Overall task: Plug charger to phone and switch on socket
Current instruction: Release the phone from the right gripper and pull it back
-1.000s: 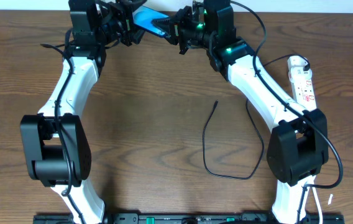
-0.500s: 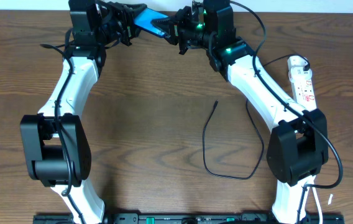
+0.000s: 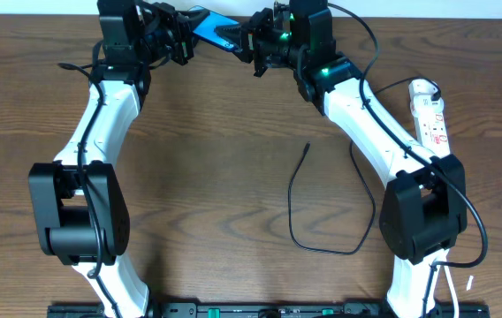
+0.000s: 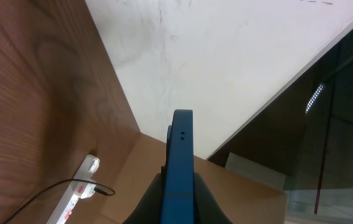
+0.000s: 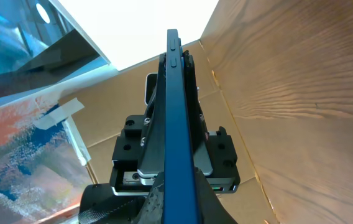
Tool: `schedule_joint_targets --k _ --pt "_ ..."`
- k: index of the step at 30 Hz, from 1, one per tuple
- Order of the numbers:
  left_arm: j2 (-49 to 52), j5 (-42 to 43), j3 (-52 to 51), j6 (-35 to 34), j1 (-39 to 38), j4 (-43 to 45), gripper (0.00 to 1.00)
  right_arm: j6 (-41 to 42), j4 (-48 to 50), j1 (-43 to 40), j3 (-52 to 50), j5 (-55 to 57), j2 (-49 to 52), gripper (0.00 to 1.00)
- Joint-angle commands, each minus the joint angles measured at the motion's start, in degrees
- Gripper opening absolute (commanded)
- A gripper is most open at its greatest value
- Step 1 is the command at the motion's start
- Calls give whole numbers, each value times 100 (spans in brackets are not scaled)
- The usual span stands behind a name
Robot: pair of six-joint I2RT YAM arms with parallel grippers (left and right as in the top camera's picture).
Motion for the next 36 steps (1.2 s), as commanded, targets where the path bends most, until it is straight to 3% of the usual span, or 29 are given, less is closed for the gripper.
schedule_joint_targets --k 1,5,6,9,15,26,36 --pt "-74 -57 -7 125 31 15 7 -238 22 114 155 -87 -157 1" --pt "-74 -57 -7 125 28 15 7 -238 17 114 155 -90 -157 1" --pt "-74 -57 -7 125 28 15 7 -256 17 114 155 -90 -157 9" --pt "-74 -55 -7 125 31 15 7 -422 22 114 155 -94 -157 49" --pt "-74 -50 -7 125 72 17 7 -457 31 109 155 -109 -157 99" --pt "-74 227 -7 190 341 57 8 -476 24 98 155 -138 -157 99" --pt "-74 1764 -7 761 1012 356 7 -1038 -46 -153 155 -450 -157 99"
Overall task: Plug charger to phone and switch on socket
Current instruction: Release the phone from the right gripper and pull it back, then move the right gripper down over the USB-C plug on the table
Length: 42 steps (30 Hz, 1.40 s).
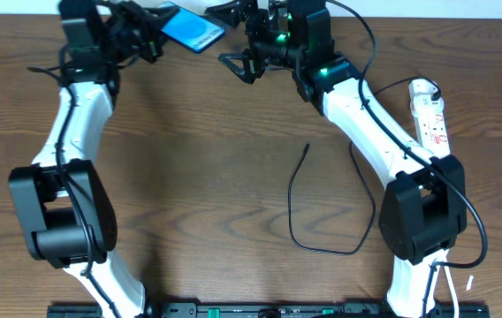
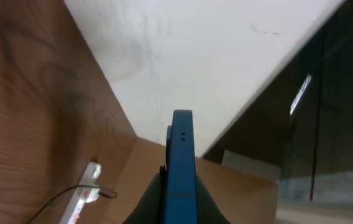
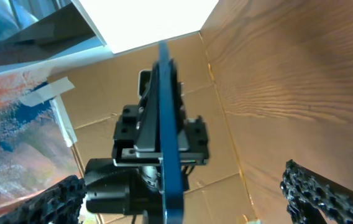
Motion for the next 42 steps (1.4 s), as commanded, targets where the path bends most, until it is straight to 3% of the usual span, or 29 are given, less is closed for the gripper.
schedule_joint_targets --k 1,8,12,21,29,37,42 --pt "-76 1056 31 498 221 72 7 -503 -15 -164 120 -238 -157 99" --pt "-76 2520 31 1427 396 72 7 -1565 -514 -428 120 -564 -157 99" --pt "-76 3307 31 1764 367 74 7 -2852 -1399 -531 120 -570 -157 99" --pt "-76 3491 28 2658 356 74 7 -4570 -4061 -542 120 1272 -157 99" --pt "-76 3493 24 2944 354 72 7 -4732 -5497 -542 120 2802 -157 99" --pt "-76 3491 9 3029 140 70 7 -4505 -7014 -426 120 3851 -157 99" --pt "-76 3491 -15 3075 31 68 7 -4433 -7451 -256 52 4146 -157 99"
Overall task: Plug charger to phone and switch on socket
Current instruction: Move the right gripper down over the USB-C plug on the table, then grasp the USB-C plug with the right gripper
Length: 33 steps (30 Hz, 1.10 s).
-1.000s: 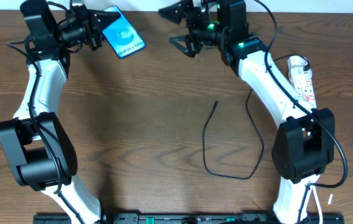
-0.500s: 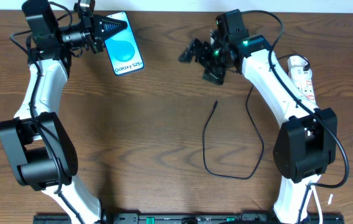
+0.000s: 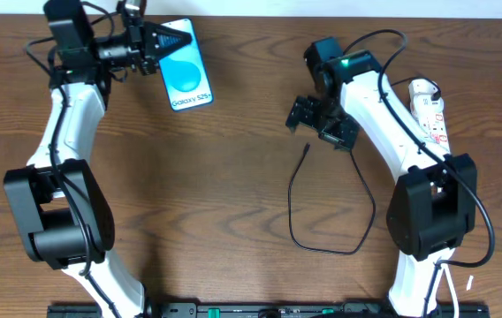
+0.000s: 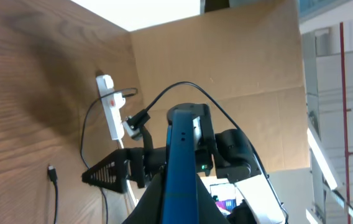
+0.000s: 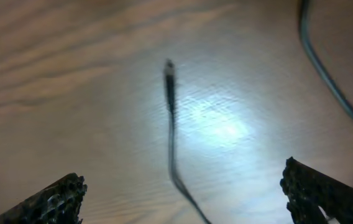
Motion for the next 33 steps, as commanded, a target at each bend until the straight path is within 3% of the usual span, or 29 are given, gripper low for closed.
schedule_joint_targets --k 1,10,18,24,33 --pt "-76 162 -24 105 -63 44 7 109 -105 179 -52 472 -155 99" --pt "-74 162 -24 120 -61 24 8 540 1062 389 -1239 262 -155 99" --pt "-74 164 -26 118 -61 22 7 542 1818 389 -1659 249 -155 99" --pt "-74 162 -26 116 -61 -2 7 682 2059 389 -1810 350 -155 89" --pt "-74 162 -26 118 -61 -42 7 780 2463 389 -2170 448 -155 87"
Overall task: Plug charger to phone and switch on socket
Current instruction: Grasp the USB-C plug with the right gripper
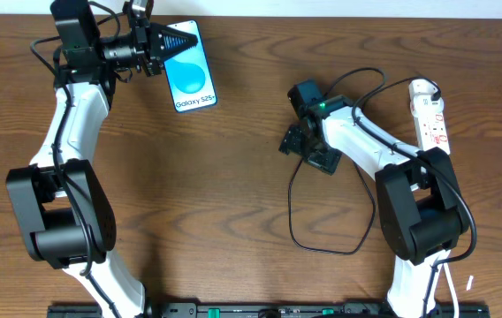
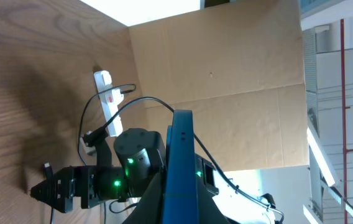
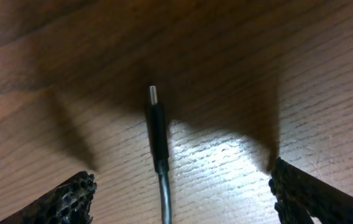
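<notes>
A blue phone (image 1: 189, 78) with a "Galaxy S25+" screen is held above the table's far left by my left gripper (image 1: 164, 44), which is shut on its top end. In the left wrist view the phone (image 2: 180, 168) stands edge-on between the jaws. The black charger cable (image 1: 297, 208) lies on the table; its plug (image 3: 156, 134) rests on the wood between the wide-open fingers of my right gripper (image 3: 179, 193), low over it. In the overhead view the right gripper (image 1: 304, 150) covers the plug end.
A white power strip (image 1: 429, 115) lies at the far right edge of the wooden table (image 1: 189, 203), with a cable running from it. The black cable loops toward the table's middle front. A cardboard wall stands behind the table.
My right gripper has come down and left over the cable's plug end; the plug is now between its open fingers. The left gripper and phone have barely shifted.
Both grippers held the blue phone together at the table's far edge. Then the right gripper was open and off it, the left carrying the phone to the far left. The right gripper then stood above the cable plug, and now sits low around it.
</notes>
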Tool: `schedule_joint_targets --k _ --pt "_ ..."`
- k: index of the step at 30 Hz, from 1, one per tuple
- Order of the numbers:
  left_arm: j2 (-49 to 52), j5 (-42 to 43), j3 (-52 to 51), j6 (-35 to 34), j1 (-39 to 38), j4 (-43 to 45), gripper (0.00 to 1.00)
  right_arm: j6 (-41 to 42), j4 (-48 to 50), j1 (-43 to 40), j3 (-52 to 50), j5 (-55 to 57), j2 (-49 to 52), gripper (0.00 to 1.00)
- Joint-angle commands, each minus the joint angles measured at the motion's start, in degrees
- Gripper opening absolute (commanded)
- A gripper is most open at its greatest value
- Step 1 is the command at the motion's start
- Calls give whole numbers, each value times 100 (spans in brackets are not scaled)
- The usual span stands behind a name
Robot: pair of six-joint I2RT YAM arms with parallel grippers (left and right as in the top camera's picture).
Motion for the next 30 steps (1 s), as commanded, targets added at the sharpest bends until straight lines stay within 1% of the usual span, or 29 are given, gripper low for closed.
schedule_joint_targets --k 1,3,4,14,15,18,21,25,26,30 --pt "-74 162 -20 98 20 17 7 103 52 15 -70 144 -129 83" --pt "-74 162 -20 98 20 17 7 105 52 17 -70 247 -129 77" --pt "-74 162 -20 96 20 17 7 103 50 17 -70 308 -129 72" --pt "-74 162 -20 98 20 17 7 105 85 11 -70 409 -129 43" --pt "-74 162 -20 98 20 17 7 105 81 13 -72 407 -127 36" --pt "-74 162 -20 96 20 17 7 105 83 11 -72 310 -127 30" --pt "-74 162 -20 96 20 17 7 107 98 13 -72 236 -127 20" --pt "-74 162 -20 96 20 17 7 107 96 11 -72 234 -127 3" --pt "-74 162 -20 96 20 17 7 107 96 11 -72 234 -127 2" --pt "-74 162 -20 96 20 17 7 127 98 11 -70 236 -127 1"
